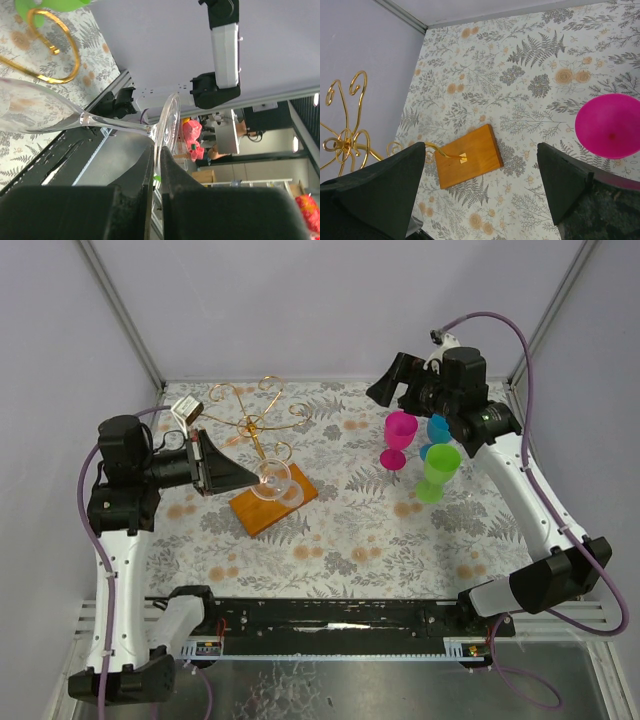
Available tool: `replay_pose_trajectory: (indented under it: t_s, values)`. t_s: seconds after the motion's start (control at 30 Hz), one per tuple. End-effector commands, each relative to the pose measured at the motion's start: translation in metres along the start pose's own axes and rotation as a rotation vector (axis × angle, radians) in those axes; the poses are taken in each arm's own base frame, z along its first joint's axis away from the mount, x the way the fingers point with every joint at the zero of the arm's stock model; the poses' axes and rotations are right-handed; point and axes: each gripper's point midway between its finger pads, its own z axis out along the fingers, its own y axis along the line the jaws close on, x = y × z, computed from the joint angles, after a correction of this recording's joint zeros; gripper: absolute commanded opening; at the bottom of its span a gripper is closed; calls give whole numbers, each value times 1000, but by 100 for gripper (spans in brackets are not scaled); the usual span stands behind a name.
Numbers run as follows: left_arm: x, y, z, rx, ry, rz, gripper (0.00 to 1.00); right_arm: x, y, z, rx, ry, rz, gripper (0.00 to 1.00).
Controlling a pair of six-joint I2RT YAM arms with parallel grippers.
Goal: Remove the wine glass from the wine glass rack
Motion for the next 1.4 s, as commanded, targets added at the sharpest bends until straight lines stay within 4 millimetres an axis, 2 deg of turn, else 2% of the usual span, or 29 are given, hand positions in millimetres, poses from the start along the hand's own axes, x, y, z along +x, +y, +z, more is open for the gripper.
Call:
replay_pose_trajectory:
  t_s: [0.0, 0.27, 0.43, 0.63, 0.9, 1.03, 1.37]
  values:
    - [-4, -31, 5, 74, 35, 221, 0, -35, 20, -26, -27, -106, -41, 99]
    - [-6, -58, 31, 161, 87, 354, 0, -45, 20, -33, 21, -106, -30, 99]
    - [-10, -63, 44, 193, 118, 401, 0, -49, 12, -35, 104, -75, -14, 99]
    - [-11, -75, 63, 241, 151, 544, 0, -51, 8, -44, 164, -46, -1, 99]
    - [-19, -70, 85, 219, 154, 735, 0, -49, 3, -55, 187, -58, -3, 99]
    - [-21, -63, 99, 174, 149, 888, 0, -52, 0, -60, 206, -72, 4, 99]
    - [-3, -36, 130, 94, 192, 1237, 0, -60, -11, -64, 278, -64, 24, 99]
